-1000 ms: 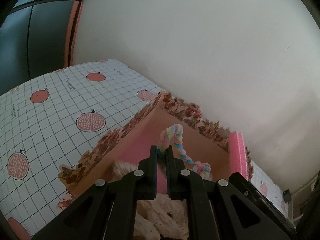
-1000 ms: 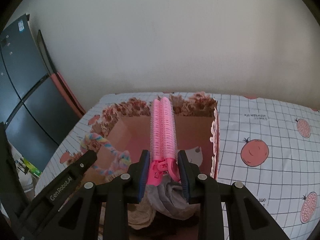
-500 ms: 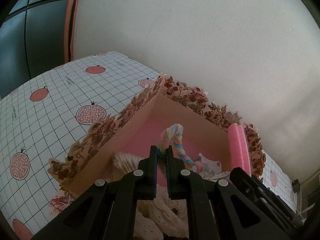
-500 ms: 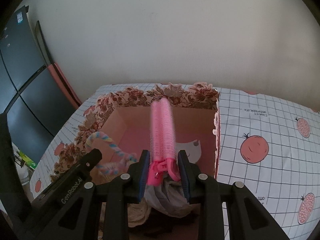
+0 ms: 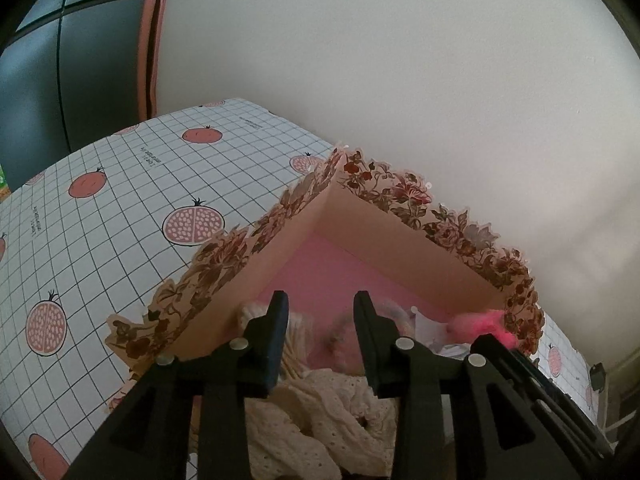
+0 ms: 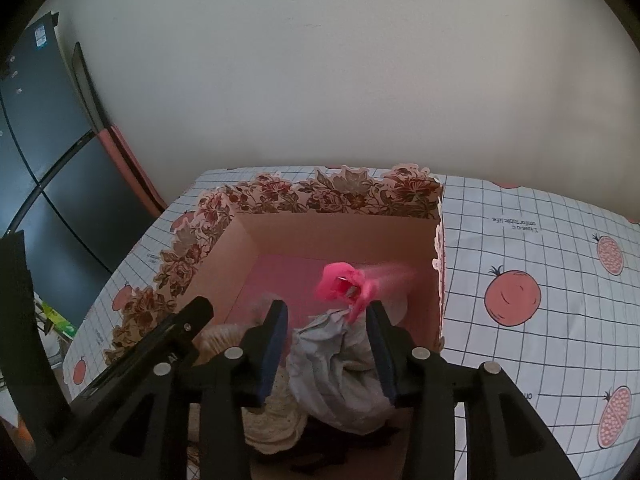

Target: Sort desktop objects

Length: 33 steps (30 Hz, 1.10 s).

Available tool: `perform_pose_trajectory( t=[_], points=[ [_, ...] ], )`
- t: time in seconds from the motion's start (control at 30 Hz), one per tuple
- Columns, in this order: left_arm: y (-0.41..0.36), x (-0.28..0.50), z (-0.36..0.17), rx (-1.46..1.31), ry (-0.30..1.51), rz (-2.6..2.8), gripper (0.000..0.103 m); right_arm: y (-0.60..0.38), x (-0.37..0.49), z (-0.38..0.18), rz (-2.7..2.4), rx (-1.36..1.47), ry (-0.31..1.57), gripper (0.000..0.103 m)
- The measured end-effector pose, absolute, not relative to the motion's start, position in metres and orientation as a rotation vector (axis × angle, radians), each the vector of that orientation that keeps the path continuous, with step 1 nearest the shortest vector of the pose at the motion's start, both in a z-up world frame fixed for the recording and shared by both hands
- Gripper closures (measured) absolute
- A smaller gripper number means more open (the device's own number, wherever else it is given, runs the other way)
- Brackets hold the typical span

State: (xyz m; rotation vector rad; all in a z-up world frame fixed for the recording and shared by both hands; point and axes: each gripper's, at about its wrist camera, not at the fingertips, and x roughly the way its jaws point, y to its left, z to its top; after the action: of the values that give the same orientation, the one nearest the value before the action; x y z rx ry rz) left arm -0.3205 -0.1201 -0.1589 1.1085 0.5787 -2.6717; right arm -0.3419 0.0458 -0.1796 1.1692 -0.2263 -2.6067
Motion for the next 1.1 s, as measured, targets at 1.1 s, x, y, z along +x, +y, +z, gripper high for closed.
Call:
perform_pose_trajectory(
  t=[1.1],
  points=[
    [-0.100, -0.307, -0.106, 1.035, 0.370, -2.709, 0.024, 0.082, -0.330, -0.138, -2.665, 1.205, -0.270, 0.034]
  ],
)
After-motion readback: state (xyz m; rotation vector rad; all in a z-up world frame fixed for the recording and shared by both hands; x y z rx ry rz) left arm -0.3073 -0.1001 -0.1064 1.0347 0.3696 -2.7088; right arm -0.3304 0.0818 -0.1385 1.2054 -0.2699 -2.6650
